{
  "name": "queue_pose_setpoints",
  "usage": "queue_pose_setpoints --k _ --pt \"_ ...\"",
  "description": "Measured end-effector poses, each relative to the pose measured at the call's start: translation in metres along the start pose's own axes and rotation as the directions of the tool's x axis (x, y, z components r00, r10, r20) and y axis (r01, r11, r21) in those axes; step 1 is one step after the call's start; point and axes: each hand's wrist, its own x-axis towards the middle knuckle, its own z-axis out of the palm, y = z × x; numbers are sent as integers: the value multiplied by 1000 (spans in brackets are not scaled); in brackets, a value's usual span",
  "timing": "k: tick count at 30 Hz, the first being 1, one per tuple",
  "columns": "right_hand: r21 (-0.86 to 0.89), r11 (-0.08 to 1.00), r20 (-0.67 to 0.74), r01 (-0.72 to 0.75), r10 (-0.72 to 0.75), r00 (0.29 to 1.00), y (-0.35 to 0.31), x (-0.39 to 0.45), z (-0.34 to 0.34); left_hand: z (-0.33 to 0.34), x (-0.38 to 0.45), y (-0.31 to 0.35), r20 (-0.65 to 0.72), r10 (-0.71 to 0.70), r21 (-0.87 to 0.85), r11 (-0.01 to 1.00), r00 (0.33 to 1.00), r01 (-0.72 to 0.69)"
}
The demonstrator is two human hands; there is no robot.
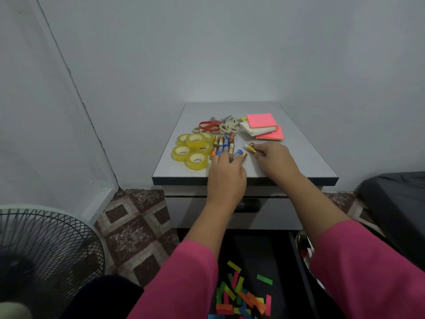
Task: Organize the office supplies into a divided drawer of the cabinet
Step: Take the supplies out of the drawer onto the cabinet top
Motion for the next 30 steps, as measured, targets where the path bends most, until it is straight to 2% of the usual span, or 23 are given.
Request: queue_pose_setpoints --k 4,12,17,22,30 --pt "-10 998 32 -56 57 998 -13 18 9 4 -1 0 -37 11 10 1000 999 -11" --pt "346 923 8 -171 179 984 -16 21 8 2 0 0 -23 -9 -7 1000 1000 9" --pt "372 913 5 -165 176 984 -12 21 10 -2 1 4 -8 -70 -83 994 998 69" --pt "335 934 32 -127 123 992 -13 25 11 -3 2 4 19 -56 -65 996 998 57" --pt "332 932 44 -145 138 989 -12 28 14 -3 0 3 7 -20 -98 995 1000 21"
